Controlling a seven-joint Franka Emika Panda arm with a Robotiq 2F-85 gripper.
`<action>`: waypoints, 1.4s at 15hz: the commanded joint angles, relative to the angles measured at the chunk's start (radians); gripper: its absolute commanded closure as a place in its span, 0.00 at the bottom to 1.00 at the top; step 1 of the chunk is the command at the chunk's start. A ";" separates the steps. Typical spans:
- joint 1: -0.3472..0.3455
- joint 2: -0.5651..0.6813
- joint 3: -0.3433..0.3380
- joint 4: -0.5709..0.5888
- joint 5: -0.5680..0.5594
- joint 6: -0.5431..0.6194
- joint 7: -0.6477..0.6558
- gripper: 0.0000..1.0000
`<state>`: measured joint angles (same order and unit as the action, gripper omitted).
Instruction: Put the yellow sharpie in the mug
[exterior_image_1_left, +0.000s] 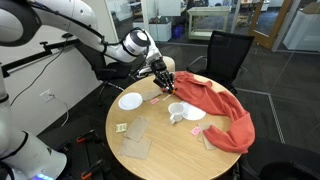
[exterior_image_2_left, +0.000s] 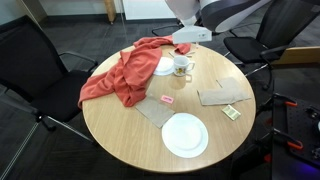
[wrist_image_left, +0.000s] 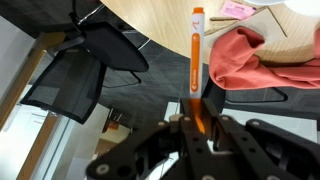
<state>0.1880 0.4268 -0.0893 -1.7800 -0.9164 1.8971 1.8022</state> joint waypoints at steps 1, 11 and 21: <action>-0.005 0.016 0.014 0.008 -0.073 -0.006 0.080 0.96; 0.002 0.137 0.061 0.042 -0.378 -0.037 0.404 0.96; 0.001 0.252 0.090 0.133 -0.370 -0.087 0.393 0.96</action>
<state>0.1928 0.6383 -0.0146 -1.6996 -1.2882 1.8593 2.2024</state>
